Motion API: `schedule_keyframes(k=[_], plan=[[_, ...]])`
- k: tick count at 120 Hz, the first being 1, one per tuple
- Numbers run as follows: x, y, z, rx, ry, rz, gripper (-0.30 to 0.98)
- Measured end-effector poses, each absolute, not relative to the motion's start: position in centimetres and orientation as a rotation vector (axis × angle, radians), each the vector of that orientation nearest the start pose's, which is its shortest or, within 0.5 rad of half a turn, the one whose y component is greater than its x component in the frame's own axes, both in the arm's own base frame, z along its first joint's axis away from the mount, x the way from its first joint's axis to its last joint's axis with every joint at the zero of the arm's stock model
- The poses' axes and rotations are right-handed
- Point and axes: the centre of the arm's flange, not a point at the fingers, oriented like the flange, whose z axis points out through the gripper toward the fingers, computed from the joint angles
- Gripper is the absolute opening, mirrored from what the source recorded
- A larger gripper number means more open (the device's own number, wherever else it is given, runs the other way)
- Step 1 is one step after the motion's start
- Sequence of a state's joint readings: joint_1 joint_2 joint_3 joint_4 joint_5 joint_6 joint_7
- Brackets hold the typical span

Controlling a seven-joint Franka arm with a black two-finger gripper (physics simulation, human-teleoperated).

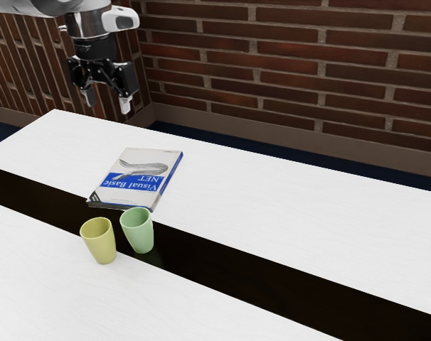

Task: Place the right cup onto the left cup

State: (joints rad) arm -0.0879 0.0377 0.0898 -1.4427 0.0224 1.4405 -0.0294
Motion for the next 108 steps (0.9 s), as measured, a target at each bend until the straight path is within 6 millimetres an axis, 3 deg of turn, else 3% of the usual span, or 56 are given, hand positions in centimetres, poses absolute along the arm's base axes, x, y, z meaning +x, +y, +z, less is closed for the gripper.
schedule_keyframes(k=[20, 32, 69, 108], plan=[[55.6, 0.2, 64.9, -3.114, -0.054, 0.059, 0.66], [56.5, 0.3, 63.6, -3.11, -0.057, 0.076, 0.66], [60.4, -2.2, 55.8, -3.118, -0.001, 0.138, 0.66], [61.4, -3.4, 47.4, -3.154, -0.043, 0.154, 0.66]])
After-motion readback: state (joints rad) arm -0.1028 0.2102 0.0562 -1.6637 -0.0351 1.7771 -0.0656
